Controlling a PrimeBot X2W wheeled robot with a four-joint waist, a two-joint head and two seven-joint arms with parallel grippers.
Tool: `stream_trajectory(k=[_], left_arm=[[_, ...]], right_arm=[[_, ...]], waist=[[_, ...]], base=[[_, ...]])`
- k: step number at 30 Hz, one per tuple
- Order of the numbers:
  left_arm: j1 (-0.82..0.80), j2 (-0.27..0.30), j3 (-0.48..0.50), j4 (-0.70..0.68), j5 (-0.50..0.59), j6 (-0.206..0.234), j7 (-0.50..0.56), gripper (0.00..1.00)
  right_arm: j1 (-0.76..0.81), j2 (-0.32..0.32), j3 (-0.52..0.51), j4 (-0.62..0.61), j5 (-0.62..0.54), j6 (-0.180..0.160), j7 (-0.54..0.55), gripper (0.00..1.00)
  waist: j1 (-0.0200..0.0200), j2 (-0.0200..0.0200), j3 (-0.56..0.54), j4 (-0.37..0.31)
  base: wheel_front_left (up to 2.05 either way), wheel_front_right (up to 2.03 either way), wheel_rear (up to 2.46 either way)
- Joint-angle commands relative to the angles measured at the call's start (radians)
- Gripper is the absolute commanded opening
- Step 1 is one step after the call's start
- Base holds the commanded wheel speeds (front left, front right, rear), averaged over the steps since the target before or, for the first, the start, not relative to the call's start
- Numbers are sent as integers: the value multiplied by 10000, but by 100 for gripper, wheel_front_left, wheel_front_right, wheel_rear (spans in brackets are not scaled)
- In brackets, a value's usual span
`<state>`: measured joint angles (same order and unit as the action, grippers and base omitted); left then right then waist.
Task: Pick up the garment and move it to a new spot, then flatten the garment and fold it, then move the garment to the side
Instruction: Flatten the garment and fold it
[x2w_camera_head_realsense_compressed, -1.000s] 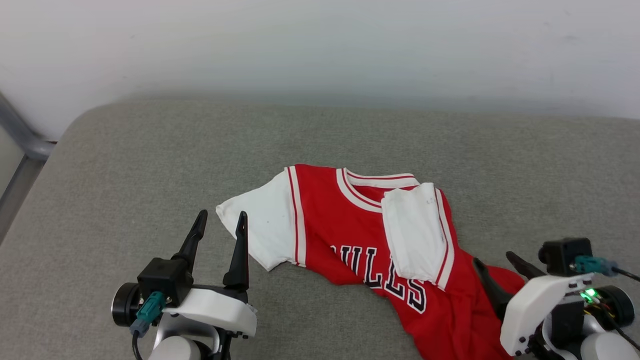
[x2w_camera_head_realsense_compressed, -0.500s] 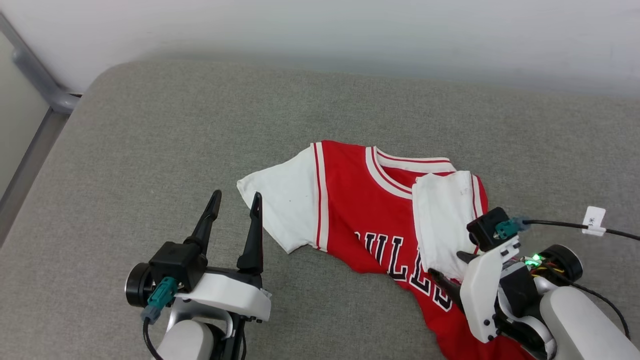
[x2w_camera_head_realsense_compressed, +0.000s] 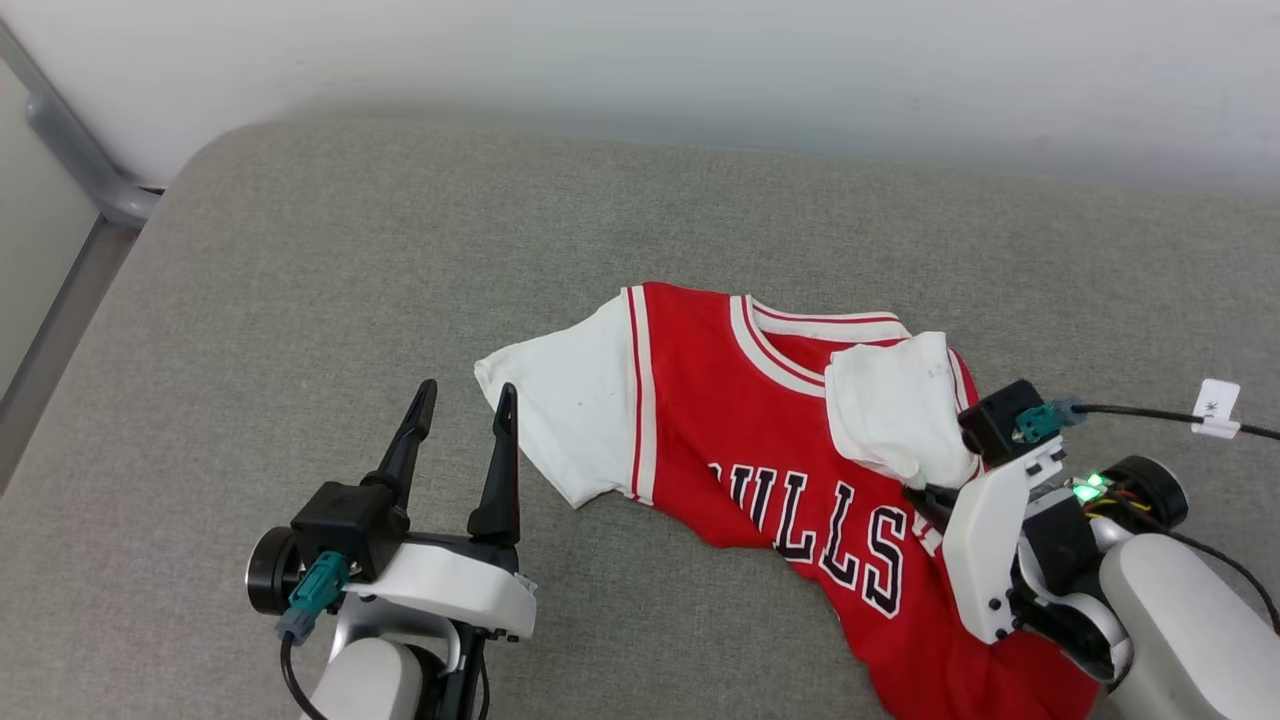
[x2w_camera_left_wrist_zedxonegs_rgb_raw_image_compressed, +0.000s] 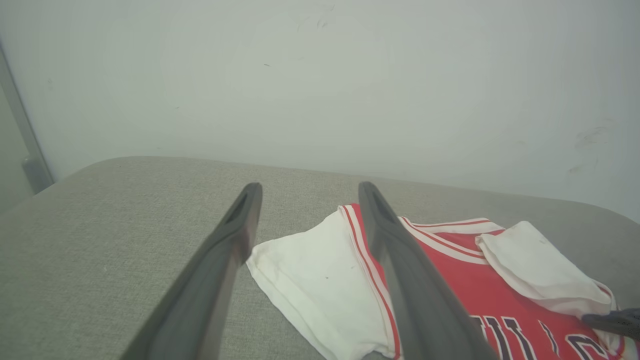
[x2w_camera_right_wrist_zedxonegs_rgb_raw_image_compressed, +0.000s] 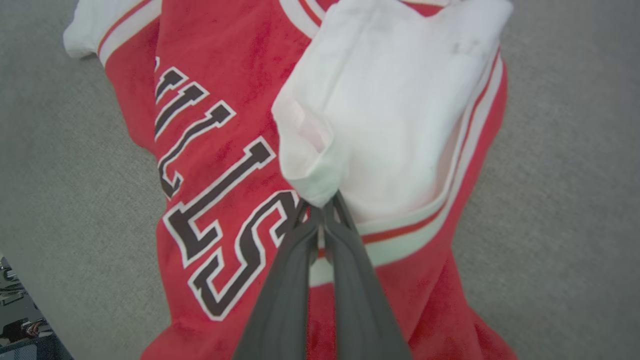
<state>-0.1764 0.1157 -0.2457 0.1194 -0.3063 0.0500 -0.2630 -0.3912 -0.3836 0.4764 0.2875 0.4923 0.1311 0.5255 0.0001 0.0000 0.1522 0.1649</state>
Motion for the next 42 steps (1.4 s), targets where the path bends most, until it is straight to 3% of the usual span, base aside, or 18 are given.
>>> stream_trajectory(k=[1,7,13,23,24,25,26,27,33,38,42], left_arm=[[98,-36,68,23,52,-50,-23,100],[238,-88,227,43,174,-169,-23,100],[311,-93,386,97,215,-248,-24,100],[481,-37,494,218,238,-297,-24,100],[499,-36,496,236,224,-302,-24,100],[524,-30,501,250,219,-299,-24,100],[545,-29,503,264,206,-296,-24,100],[573,-20,507,289,194,-291,-24,100],[752,-18,534,388,100,-222,-24,100],[939,56,589,520,7,-146,2,100],[1061,152,655,571,-42,-59,97,100]], right_arm=[[-127,-33,-126,-73,30,-5,-131,0],[139,163,-1282,-233,-82,-5,-556,0],[972,552,-3413,1,-186,-5,-1039,0],[2982,1877,-6850,807,-327,-6,-1746,0],[3116,2052,-7029,889,-299,-5,-1785,10],[3243,2185,-7189,964,-329,-5,-1830,36],[3326,2306,-7311,1007,-348,-5,-1870,93],[3350,2454,-7394,1014,-293,-6,-1965,100],[3248,2834,-7509,423,-500,-5,-3368,100],[3333,2802,-7149,-394,-1305,-5,-4721,100],[3602,2735,-6743,-1117,-2126,-5,-5073,100]], waist=[[-1,0,-80,-85],[-1,0,-295,-421],[-1,0,-449,-782],[-1,0,-581,-1227],[-1,0,-589,-1258],[-1,0,-592,-1291],[-1,0,-600,-1319],[-1,0,-617,-1353],[-1,0,-750,-1468],[-1,0,-979,-1496],[-1,0,-1195,-1563]], base=[[0,0,0],[0,0,0],[0,0,0],[0,0,0],[0,0,0],[0,0,0],[0,0,0],[0,0,0],[0,0,0],[0,0,0],[0,0,0]])
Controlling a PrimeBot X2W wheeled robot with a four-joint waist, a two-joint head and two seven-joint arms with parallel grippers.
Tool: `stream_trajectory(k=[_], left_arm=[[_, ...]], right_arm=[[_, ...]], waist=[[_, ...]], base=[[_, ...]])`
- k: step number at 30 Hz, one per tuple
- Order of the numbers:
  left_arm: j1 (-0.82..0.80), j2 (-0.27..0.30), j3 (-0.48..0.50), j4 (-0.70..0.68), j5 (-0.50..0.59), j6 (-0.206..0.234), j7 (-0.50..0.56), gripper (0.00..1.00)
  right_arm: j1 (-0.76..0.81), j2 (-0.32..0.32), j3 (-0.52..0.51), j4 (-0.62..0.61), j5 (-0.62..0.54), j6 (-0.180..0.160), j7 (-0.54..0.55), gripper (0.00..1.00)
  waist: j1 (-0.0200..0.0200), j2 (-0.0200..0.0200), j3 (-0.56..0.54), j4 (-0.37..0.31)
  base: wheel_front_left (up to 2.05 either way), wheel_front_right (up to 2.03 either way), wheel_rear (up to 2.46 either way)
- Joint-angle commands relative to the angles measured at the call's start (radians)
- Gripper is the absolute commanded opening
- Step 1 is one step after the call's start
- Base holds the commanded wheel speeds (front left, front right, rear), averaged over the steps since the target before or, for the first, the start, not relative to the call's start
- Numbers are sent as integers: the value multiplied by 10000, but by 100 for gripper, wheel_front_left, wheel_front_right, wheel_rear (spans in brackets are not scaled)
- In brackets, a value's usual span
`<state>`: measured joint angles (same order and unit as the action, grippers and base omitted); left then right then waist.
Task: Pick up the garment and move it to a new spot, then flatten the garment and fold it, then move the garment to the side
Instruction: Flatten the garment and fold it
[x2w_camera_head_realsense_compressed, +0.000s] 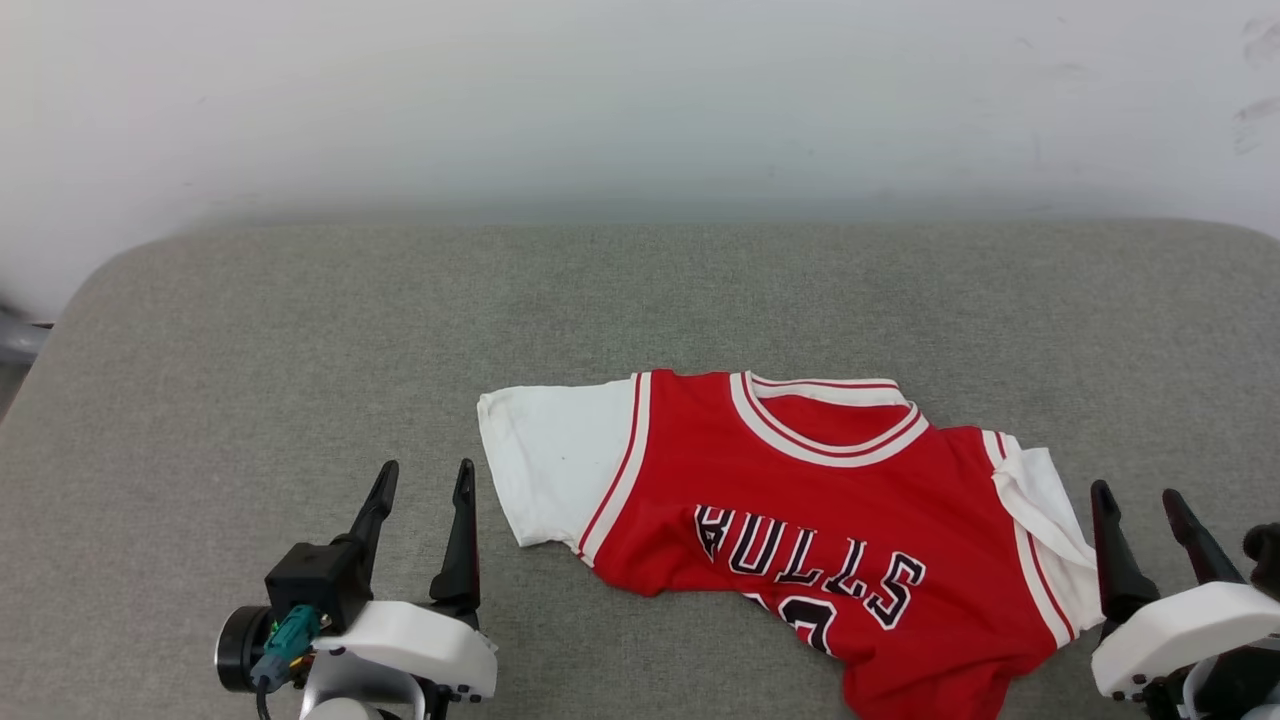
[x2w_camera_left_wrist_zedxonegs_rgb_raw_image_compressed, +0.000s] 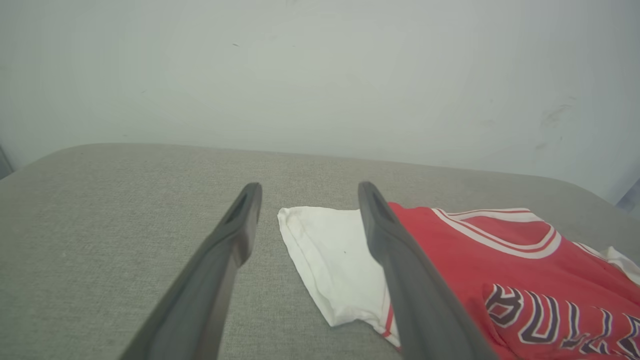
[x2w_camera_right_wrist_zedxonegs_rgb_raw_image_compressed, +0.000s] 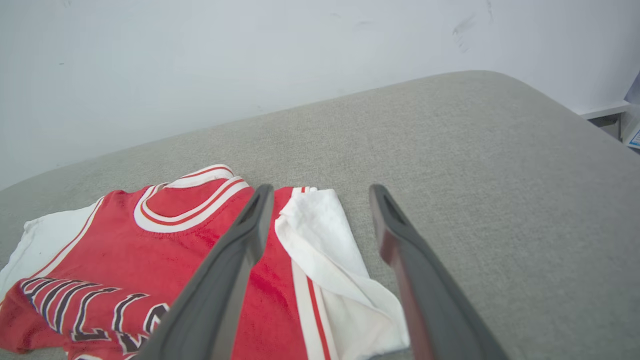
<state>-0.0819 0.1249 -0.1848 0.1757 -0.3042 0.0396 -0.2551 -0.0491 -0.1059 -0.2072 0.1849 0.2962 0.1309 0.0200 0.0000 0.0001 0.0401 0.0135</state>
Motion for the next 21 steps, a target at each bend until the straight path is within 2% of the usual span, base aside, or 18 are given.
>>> stream_trajectory(k=[1,7,16,21], left_arm=[[149,99,83,4,-74,71,44,100],[322,387,248,-78,-99,226,319,100],[452,635,344,-201,-131,405,757,100],[-151,856,290,-32,-396,136,1642,100]], right_arm=[[242,-107,241,-270,-363,-3,22,100],[772,-47,829,-1659,-943,-3,121,100],[1646,354,1145,-3452,-1214,-3,471,100],[1955,478,1412,-4178,-1364,-3,788,100]], waist=[[0,-1,-143,-104],[0,-1,-473,-441],[0,-1,-686,-801],[0,-1,-622,-1020]], base=[[0,0,0],[0,0,0],[0,0,0],[0,0,0]])
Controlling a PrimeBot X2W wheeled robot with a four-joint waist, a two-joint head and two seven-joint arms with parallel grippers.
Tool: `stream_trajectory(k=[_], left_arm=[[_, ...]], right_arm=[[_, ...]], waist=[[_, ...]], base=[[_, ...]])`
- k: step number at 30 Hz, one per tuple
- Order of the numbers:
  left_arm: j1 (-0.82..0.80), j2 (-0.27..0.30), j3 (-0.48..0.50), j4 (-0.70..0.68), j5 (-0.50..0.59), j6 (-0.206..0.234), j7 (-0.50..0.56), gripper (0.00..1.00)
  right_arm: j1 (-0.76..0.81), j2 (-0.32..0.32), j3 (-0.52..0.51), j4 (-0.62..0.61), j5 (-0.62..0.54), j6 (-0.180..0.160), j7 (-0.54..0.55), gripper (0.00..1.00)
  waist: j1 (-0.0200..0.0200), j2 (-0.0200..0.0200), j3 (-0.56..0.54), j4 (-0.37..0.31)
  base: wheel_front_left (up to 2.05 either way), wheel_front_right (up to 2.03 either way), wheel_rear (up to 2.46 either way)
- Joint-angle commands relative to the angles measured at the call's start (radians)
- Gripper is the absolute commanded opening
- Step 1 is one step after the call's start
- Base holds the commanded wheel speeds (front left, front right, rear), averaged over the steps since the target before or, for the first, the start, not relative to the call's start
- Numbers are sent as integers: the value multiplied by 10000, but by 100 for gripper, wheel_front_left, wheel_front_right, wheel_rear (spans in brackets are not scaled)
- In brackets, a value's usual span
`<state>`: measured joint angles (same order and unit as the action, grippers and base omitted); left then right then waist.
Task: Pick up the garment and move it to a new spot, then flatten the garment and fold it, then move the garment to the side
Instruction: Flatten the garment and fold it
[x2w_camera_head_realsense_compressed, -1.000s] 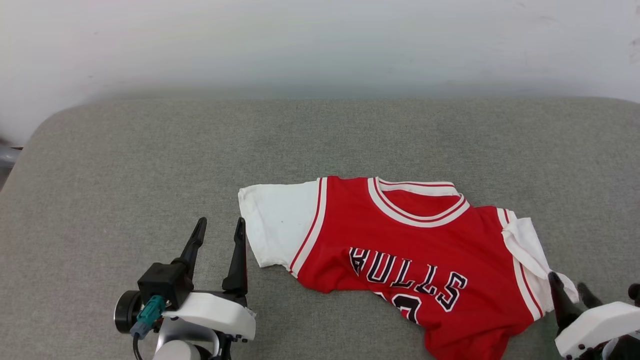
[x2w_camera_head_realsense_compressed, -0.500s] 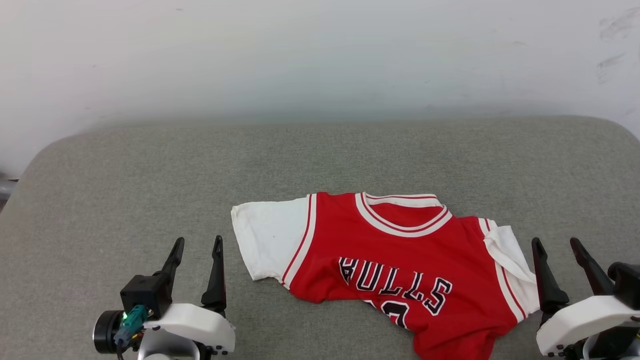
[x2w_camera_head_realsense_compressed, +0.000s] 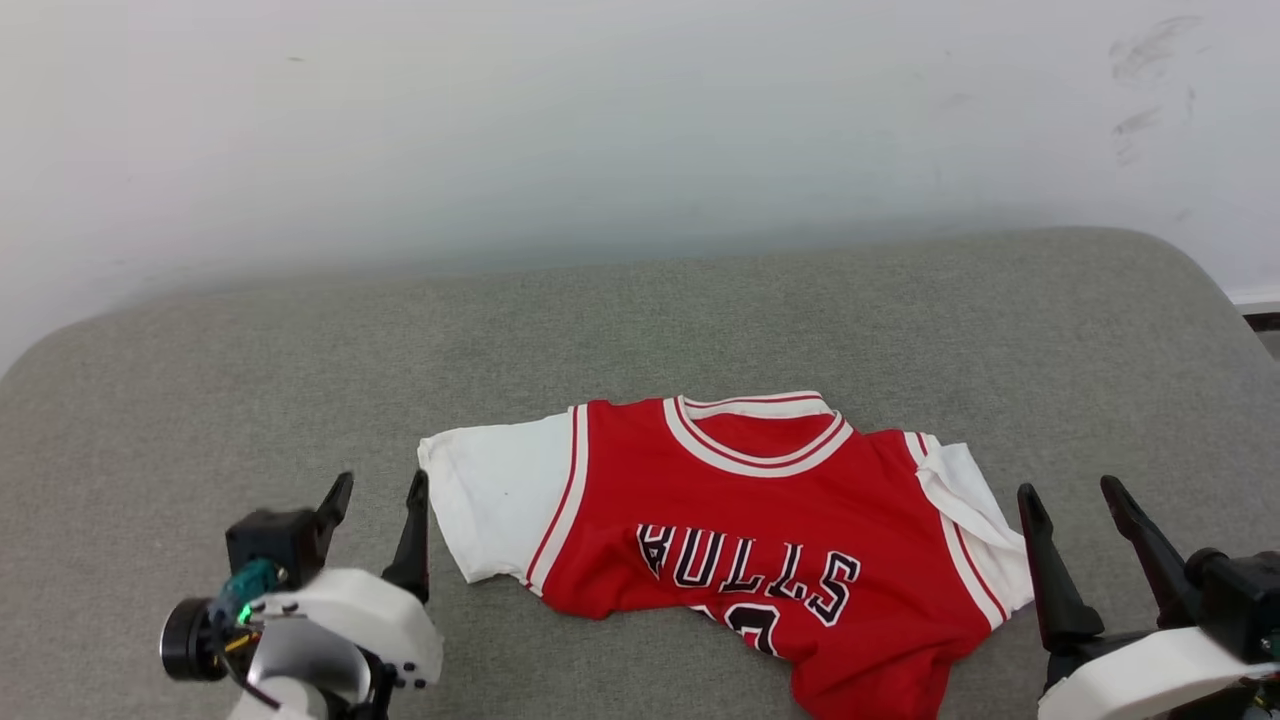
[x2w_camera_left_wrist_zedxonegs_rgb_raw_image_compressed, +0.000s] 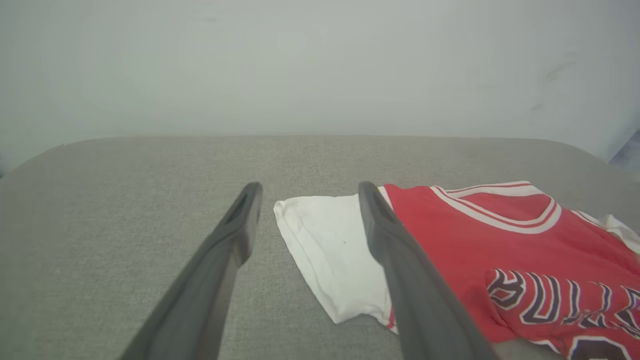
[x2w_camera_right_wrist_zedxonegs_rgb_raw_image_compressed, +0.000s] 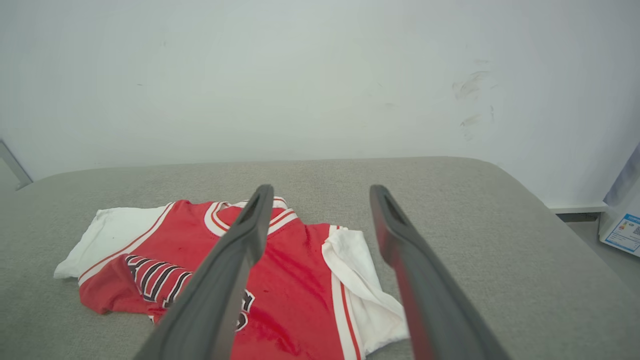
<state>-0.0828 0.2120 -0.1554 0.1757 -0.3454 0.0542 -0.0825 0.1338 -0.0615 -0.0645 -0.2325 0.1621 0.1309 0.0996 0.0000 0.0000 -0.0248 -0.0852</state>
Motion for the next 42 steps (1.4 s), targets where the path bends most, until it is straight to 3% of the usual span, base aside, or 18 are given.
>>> stream_trajectory(k=[1,12,24,33,34,35,36,37,42], left_arm=[[-321,72,-53,9,-15,-89,196,100],[-2977,1113,-75,1498,-954,-955,3937,100],[-4858,2183,-45,3699,-1742,-1216,7714,100],[-5045,1885,-661,5070,-2087,-1481,9379,100],[-4997,1781,-744,5186,-2125,-1507,9563,83],[-4969,1695,-817,5274,-2164,-1536,9705,42],[-4951,1604,-842,5331,-2243,-1561,9739,28],[-4963,1572,-917,5345,-2196,-1586,9700,0],[-5079,1698,-953,5367,-2005,-1590,8890,0]], right_arm=[[134,47,57,-113,-50,-3,25,100],[-712,-72,856,-378,-34,-3,71,100],[-1483,-166,1173,187,349,-3,-299,100],[-1790,-229,1237,642,634,-3,-521,100],[-1815,-238,1246,675,664,-3,-530,100],[-1838,-246,1245,706,684,-3,-534,100],[-1869,-256,1239,741,706,-3,-536,100],[-1900,-261,1229,764,720,-3,-529,100],[-1924,-291,1128,901,763,-3,-487,100]], waist=[[0,0,60,-82],[0,0,1200,-909],[0,0,2600,-1621],[0,0,2961,-1707],[0,0,2968,-1713],[0,0,2980,-1716],[0,0,2988,-1719],[0,0,2998,-1720],[0,0,2884,-1655]], base=[[0,0,0],[0,0,0],[0,0,0],[0,0,0],[0,0,0],[0,0,0],[0,0,0],[0,0,0],[0,0,0]])
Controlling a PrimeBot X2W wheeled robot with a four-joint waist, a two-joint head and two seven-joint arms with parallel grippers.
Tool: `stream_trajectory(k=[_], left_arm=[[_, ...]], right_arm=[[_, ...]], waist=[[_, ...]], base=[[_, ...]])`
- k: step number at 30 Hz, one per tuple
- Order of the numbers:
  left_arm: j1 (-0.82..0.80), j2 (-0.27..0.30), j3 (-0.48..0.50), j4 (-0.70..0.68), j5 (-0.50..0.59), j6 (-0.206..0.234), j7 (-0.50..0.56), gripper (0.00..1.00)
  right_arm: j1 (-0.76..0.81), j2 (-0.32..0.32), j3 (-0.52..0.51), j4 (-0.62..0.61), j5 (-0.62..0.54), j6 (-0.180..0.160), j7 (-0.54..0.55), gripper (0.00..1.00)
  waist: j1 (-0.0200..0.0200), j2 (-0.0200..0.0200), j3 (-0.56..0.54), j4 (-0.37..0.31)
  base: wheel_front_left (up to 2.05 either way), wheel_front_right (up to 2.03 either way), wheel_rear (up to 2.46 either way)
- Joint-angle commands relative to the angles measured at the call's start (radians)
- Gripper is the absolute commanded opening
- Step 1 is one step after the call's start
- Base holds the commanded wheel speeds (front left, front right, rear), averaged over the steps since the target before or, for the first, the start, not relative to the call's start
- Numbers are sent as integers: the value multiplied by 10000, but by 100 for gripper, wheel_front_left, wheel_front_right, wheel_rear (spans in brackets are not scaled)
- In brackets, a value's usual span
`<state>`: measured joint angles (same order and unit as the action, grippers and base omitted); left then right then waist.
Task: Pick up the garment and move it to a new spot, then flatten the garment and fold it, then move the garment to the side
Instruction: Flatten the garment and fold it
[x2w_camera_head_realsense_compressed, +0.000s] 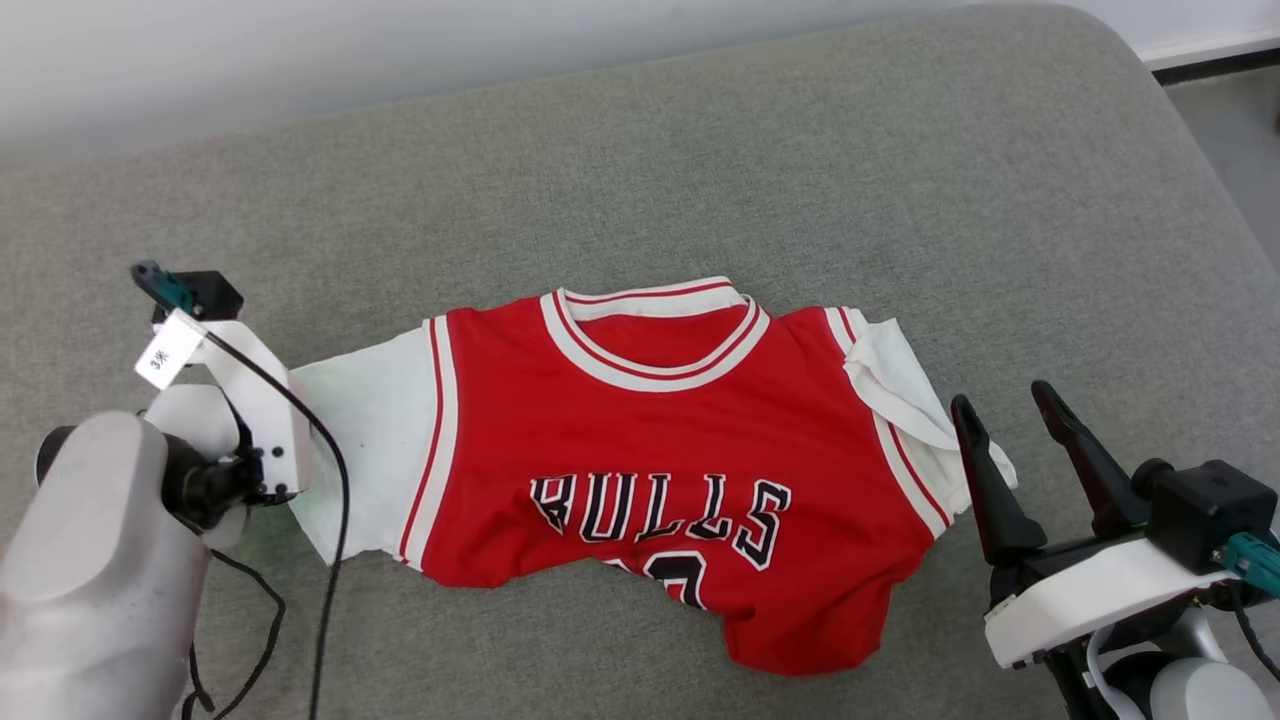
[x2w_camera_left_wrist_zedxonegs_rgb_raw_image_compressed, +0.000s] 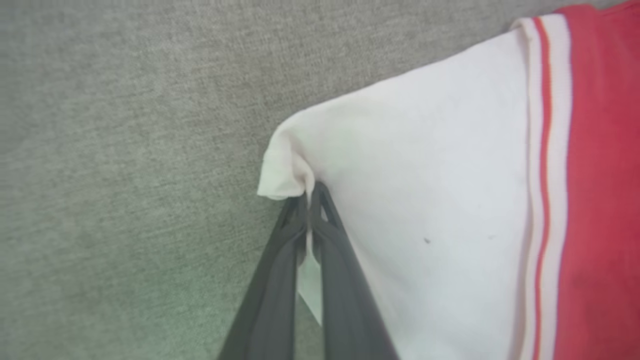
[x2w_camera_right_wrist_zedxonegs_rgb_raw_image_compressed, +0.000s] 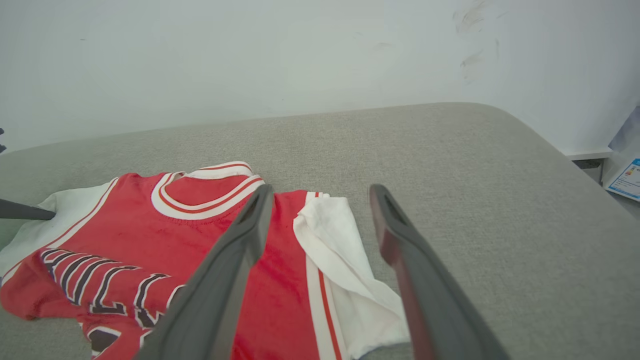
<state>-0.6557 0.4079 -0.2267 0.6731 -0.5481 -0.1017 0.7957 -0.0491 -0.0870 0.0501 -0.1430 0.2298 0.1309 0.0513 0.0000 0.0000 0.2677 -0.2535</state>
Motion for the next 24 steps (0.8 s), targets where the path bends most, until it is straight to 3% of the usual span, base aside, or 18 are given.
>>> stream_trajectory(k=[1,6,16,24], left_arm=[[623,-235,-220,391,53,-34,-110,0],[431,-69,-120,171,346,9,-1540,0],[1276,-293,158,-735,700,694,-4493,0],[2860,-610,365,-2210,539,1161,-5698,0]], right_arm=[[-75,-31,-39,34,97,-3,6,100],[86,4,-189,113,64,-3,88,100],[567,79,-847,464,287,-3,539,100],[851,-314,-1943,1975,902,-3,1541,100]], waist=[[0,0,-102,54],[0,0,-477,284],[0,0,-1475,942],[0,0,-2162,1419]], base=[[0,0,0],[0,0,0],[0,0,0],[0,0,0]])
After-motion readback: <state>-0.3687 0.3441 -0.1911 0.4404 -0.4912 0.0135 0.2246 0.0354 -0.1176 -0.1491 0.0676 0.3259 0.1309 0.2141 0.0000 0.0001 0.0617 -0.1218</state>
